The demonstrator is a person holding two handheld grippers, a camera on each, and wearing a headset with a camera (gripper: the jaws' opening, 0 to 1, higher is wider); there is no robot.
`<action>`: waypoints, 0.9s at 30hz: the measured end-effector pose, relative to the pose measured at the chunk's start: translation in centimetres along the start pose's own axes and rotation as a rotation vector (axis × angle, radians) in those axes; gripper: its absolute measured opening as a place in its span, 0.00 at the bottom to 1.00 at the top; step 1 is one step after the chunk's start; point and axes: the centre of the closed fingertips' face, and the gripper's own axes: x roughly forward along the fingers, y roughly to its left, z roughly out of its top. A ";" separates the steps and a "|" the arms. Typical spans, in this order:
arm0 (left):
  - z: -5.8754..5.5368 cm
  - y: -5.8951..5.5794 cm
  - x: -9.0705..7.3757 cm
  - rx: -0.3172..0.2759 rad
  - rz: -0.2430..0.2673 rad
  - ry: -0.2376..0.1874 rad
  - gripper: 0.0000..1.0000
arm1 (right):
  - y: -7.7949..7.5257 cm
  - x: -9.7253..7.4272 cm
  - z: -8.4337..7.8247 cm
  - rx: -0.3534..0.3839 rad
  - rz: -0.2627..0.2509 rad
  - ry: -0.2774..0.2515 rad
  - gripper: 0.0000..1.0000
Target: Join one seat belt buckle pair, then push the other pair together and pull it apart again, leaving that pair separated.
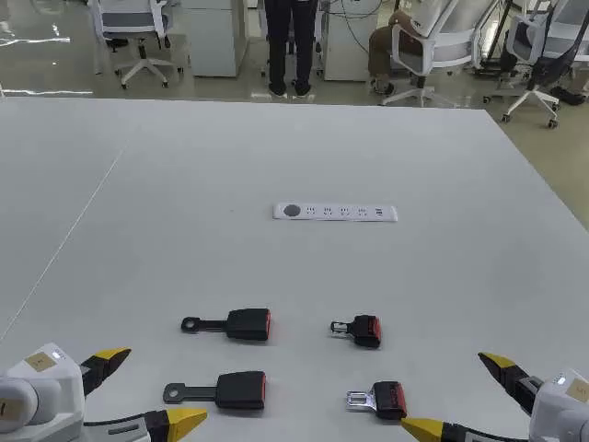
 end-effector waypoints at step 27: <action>-0.2 0.3 0.1 -0.006 0.003 0.002 0.94 | -0.3 0.1 -0.2 0.001 0.000 0.007 1.00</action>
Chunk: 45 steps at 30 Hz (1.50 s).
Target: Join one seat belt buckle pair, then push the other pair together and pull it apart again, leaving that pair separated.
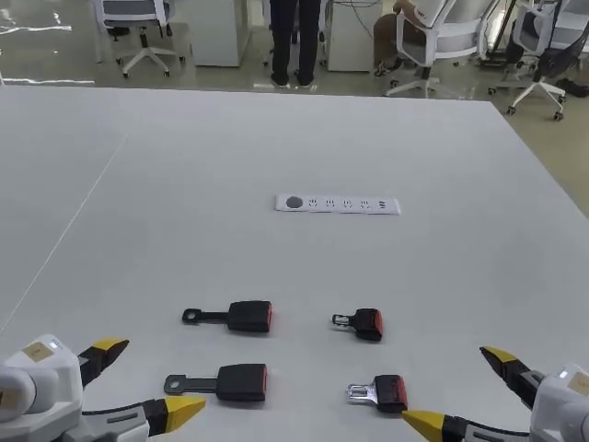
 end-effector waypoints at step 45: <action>-0.2 -0.3 0.3 0.002 -0.014 0.007 0.94 | 0.2 0.2 -0.3 0.000 0.011 0.012 1.00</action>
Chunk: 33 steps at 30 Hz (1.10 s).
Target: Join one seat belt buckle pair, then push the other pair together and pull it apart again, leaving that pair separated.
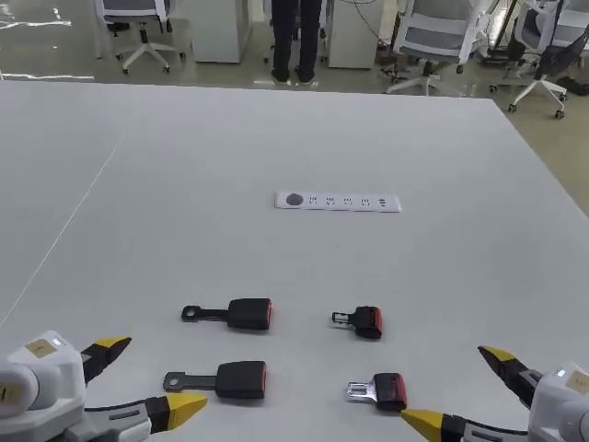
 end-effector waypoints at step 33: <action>-0.4 -0.8 2.6 0.106 -0.075 0.071 0.84 | -0.2 2.7 -1.8 -0.050 0.106 0.104 1.00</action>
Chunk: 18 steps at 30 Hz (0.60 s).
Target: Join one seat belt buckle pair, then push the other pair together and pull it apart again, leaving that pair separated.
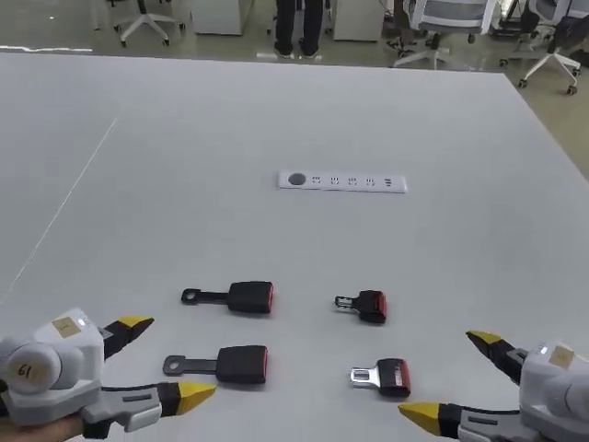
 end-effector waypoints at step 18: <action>-1.2 0.1 3.5 0.054 -0.063 0.082 0.81 | -0.2 3.3 -1.5 -0.076 0.099 0.089 1.00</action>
